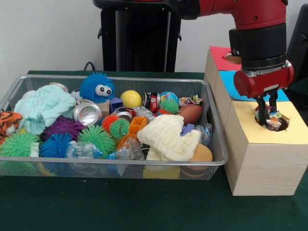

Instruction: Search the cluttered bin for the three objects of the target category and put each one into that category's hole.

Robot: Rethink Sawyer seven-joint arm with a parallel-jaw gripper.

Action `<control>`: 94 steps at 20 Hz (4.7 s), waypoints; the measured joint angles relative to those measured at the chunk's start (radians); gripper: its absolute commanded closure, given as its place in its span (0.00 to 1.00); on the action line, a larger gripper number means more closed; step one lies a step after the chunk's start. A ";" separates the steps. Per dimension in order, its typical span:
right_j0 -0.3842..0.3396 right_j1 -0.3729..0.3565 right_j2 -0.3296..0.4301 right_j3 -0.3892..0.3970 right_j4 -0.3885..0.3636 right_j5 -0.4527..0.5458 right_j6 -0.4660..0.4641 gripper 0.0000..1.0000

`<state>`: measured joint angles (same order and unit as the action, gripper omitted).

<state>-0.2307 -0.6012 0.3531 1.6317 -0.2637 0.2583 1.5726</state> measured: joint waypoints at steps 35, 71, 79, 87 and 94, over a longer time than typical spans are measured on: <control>0.054 -0.033 -0.049 -0.014 0.023 0.062 0.000 0.00; 0.082 -0.051 -0.073 -0.022 0.038 0.099 0.000 0.00; 0.083 -0.061 -0.072 -0.022 0.068 0.099 0.000 1.00; 0.083 -0.063 -0.072 -0.022 0.084 0.099 0.000 1.00; 0.086 -0.073 -0.072 -0.023 0.084 0.099 0.000 1.00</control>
<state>-0.1450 -0.6741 0.2813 1.6084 -0.1799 0.3577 1.5726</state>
